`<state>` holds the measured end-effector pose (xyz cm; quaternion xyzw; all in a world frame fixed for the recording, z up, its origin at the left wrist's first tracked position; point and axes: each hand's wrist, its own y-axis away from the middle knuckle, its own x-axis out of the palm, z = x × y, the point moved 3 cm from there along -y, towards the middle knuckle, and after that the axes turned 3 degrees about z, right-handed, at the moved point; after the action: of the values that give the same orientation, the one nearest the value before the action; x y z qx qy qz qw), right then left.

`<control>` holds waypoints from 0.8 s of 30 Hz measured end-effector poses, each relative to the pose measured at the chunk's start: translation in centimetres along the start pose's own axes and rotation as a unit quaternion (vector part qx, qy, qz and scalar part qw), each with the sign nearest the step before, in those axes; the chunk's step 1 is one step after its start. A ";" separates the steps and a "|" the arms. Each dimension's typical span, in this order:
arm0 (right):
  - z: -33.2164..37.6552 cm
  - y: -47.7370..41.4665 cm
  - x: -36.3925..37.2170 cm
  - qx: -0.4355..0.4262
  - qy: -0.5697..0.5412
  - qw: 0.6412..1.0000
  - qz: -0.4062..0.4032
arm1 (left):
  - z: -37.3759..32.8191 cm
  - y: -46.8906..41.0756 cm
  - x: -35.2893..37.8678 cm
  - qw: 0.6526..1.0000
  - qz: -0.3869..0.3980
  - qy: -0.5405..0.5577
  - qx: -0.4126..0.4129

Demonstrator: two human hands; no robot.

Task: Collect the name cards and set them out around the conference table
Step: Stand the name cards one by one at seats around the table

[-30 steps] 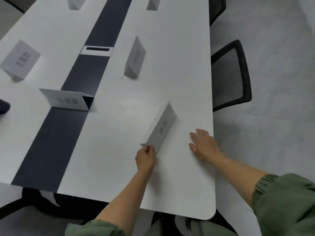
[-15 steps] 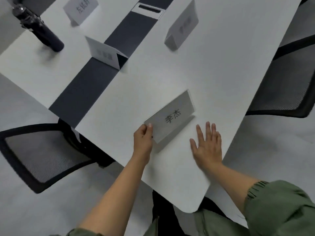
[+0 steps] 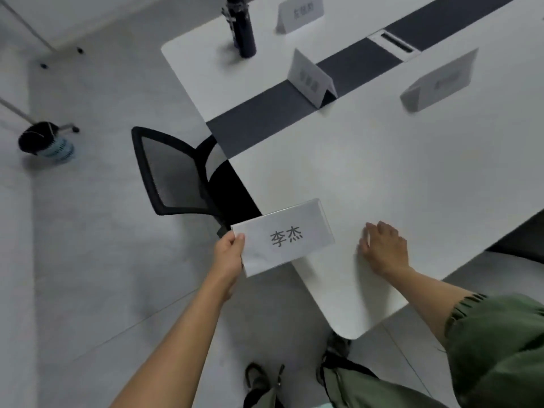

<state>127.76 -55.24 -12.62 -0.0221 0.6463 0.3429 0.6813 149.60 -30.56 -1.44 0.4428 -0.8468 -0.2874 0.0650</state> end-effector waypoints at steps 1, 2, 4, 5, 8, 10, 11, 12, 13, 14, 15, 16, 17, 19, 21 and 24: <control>1.8 0.2 -0.3 -0.018 -0.009 1.000 -0.004 | 0.3 0.6 -1.6 1.000 -0.006 0.006 -0.005; 4.4 0.7 -0.4 -0.042 -0.011 0.999 0.000 | 0.8 1.5 -4.1 1.000 -0.018 0.021 -0.008; 8.9 1.8 -0.2 -0.081 -0.003 0.997 0.010 | 1.8 2.8 -8.1 0.998 -0.039 0.040 -0.010; 12.9 2.7 0.3 -0.116 0.003 0.993 0.008 | 2.5 4.0 -11.8 0.997 -0.060 0.055 -0.007; 20.0 4.7 0.8 -0.184 -0.011 0.983 -0.005 | 3.7 5.8 -18.2 0.992 -0.095 0.082 -0.011; 26.3 7.2 1.9 -0.231 -0.012 0.973 -0.012 | 4.6 7.4 -24.2 0.988 -0.121 0.093 -0.003; 29.3 8.3 2.3 -0.246 -0.012 0.969 -0.015 | 4.9 8.2 -27.0 0.987 -0.131 0.092 0.003; 31.8 9.5 2.6 -0.256 -0.014 0.967 -0.011 | 5.2 8.7 -29.4 0.986 -0.141 0.093 0.008; 35.5 11.1 3.5 -0.276 -0.015 0.961 -0.007 | 5.5 9.8 -32.9 0.984 -0.153 0.090 0.014; 38.2 12.3 4.1 -0.290 -0.017 0.957 -0.002 | 5.7 10.4 -35.4 0.983 -0.159 0.084 0.022; 41.7 13.6 4.7 -0.310 -0.015 0.951 0.001 | 5.9 11.1 -38.6 0.982 -0.166 0.083 0.028; 44.4 14.7 4.9 -0.325 -0.014 0.946 0.006 | 6.0 11.5 -41.1 0.982 -0.171 0.075 0.034; 47.0 15.8 5.1 -0.340 -0.013 0.940 0.011 | 6.0 11.8 -43.3 0.981 -0.174 0.073 0.038; 51.2 17.0 5.2 -0.363 -0.016 0.931 0.013 | 5.8 11.9 -47.1 0.980 -0.181 0.069 0.044; 55.9 17.7 5.1 -0.388 -0.010 0.922 0.005 | 5.5 11.6 -51.2 0.976 -0.193 0.086 0.054; 62.5 17.2 4.8 -0.409 0.009 0.913 0.000 | 4.6 9.5 -56.7 0.965 -0.222 0.123 0.068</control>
<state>173.00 -10.45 0.38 -0.3017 0.4557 0.5769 0.6070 175.13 20.27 8.13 0.6551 -0.7301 -0.1798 0.0731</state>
